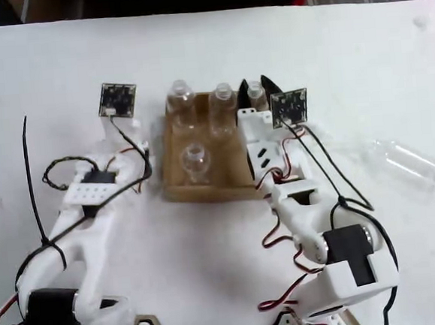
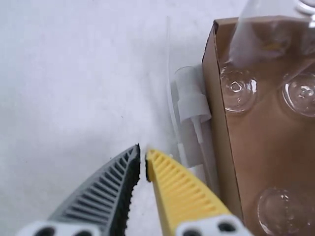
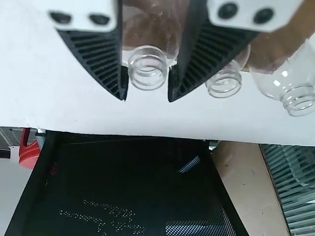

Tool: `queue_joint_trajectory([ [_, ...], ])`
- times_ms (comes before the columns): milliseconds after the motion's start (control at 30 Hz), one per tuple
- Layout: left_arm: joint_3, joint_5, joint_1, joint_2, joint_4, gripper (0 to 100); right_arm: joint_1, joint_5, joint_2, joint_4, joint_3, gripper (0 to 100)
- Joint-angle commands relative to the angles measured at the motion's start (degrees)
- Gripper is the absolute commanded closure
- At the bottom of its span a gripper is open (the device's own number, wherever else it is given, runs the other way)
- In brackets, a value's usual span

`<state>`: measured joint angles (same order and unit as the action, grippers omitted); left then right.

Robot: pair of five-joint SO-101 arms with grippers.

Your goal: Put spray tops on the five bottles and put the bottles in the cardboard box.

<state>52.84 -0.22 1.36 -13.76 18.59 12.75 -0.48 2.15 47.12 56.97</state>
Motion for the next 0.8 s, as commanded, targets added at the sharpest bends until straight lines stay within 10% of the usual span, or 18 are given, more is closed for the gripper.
queue_joint_trajectory([
  [0, -0.4, -0.8, -0.6, -0.2, -1.3, 98, 0.5, -0.3, -2.2, -0.6, -0.5, 88.8],
  [767, -0.5, -0.8, -0.6, -0.2, -1.3, 98, -12.0, -6.9, -42.5, -34.6, 2.2, 80.7],
])
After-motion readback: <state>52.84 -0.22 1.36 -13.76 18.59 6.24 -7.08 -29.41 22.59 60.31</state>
